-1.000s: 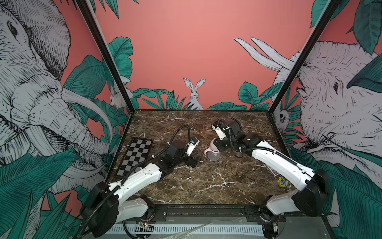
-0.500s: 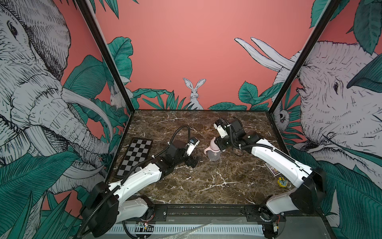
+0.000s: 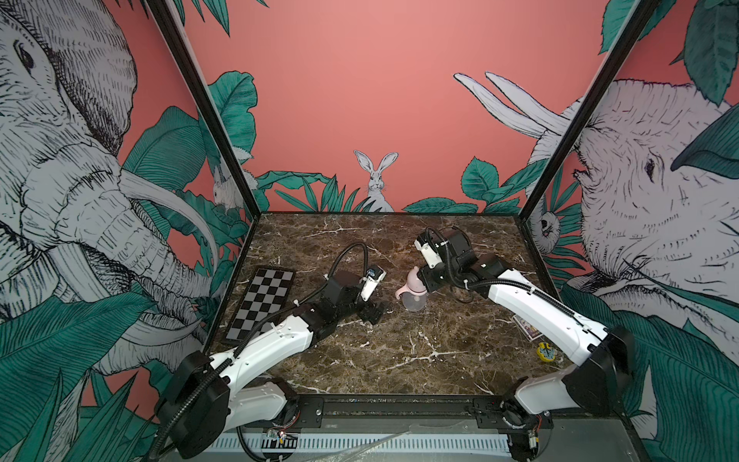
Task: Assemble the baby bottles
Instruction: Close the lid on the baby bottle.
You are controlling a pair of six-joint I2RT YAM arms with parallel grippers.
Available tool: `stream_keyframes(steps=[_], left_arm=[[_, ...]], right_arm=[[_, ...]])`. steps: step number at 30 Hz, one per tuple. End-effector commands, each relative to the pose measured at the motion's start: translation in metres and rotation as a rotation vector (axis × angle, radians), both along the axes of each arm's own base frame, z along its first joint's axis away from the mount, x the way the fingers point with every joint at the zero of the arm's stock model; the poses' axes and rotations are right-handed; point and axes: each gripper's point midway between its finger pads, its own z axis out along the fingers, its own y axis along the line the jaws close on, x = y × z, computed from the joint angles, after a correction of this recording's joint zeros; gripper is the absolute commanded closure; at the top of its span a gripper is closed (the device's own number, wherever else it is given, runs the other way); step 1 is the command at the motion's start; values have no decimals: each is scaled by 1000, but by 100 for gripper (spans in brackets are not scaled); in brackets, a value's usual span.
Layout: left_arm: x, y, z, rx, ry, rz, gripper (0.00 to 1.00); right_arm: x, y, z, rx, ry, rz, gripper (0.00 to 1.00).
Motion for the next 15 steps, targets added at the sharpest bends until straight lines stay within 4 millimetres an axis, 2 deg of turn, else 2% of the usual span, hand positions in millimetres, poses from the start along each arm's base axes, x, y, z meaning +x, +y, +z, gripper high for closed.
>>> stream_keyframes(steps=[1,9,15], left_arm=[[2,1,15,-15,-27,3,1],[1,2,14,-15,-26,4,1],[2,2,15,-13,-30,3,1]], right_arm=[[-5,-8,-13,-31,27,-11,73],[-13,-10,-35,-17,70,-33,73],[-18,-17,-38,-11,71,-57,73]])
